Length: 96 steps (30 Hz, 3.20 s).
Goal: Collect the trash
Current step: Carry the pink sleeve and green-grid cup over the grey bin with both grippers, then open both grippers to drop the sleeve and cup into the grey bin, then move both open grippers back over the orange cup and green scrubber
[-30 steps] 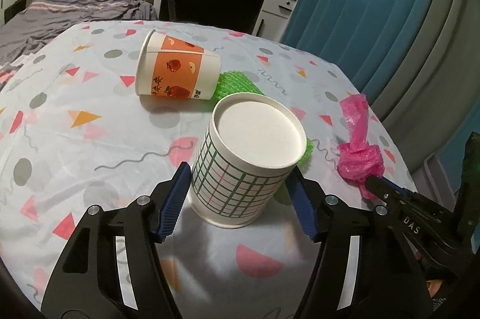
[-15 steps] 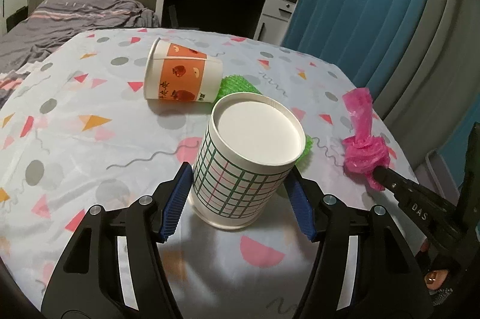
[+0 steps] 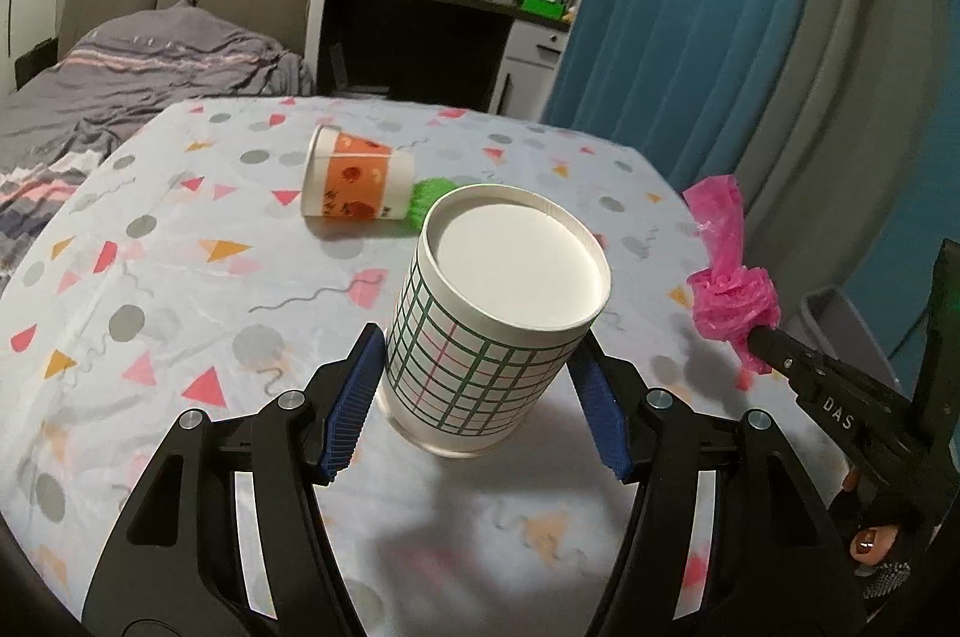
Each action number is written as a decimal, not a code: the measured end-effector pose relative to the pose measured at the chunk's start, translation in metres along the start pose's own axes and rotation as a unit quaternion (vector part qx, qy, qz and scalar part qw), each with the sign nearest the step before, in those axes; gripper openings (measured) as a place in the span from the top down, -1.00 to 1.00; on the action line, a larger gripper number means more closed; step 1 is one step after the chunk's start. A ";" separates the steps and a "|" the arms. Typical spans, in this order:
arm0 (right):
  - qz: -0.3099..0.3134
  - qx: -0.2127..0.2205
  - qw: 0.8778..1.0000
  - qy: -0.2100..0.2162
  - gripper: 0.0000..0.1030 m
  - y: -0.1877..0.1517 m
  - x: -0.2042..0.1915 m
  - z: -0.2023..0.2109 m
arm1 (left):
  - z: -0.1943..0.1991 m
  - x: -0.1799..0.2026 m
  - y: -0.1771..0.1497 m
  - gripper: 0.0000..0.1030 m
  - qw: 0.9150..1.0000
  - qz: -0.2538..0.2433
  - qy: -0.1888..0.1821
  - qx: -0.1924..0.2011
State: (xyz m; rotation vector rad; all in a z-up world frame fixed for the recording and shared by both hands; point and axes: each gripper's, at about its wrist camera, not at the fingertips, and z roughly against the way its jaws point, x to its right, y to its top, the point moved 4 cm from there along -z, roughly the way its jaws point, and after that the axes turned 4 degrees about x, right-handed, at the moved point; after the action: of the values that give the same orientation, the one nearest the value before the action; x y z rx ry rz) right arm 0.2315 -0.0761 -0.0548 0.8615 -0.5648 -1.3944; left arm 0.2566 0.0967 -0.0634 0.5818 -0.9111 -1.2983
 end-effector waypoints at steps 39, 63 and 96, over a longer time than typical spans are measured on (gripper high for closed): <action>-0.119 0.043 0.979 -0.158 0.91 -0.038 0.236 0.100 | -0.006 0.292 -0.044 -0.19 0.969 -0.130 -0.208 -0.019; -0.149 0.068 0.971 -0.177 0.03 -0.044 0.275 0.107 | -0.056 0.364 -0.057 -0.20 0.951 -0.126 -0.279 -0.051; -0.131 0.162 0.960 -0.185 -0.42 -0.039 0.238 0.172 | -0.020 0.280 -0.076 -0.85 0.984 -0.103 -0.141 -0.029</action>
State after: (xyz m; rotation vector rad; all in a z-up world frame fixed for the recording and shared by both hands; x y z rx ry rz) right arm 0.1024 -0.3403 -0.0184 0.9658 -1.0161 -1.7520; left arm 0.2352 -0.1931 -0.0684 0.4630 -1.0616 -1.6183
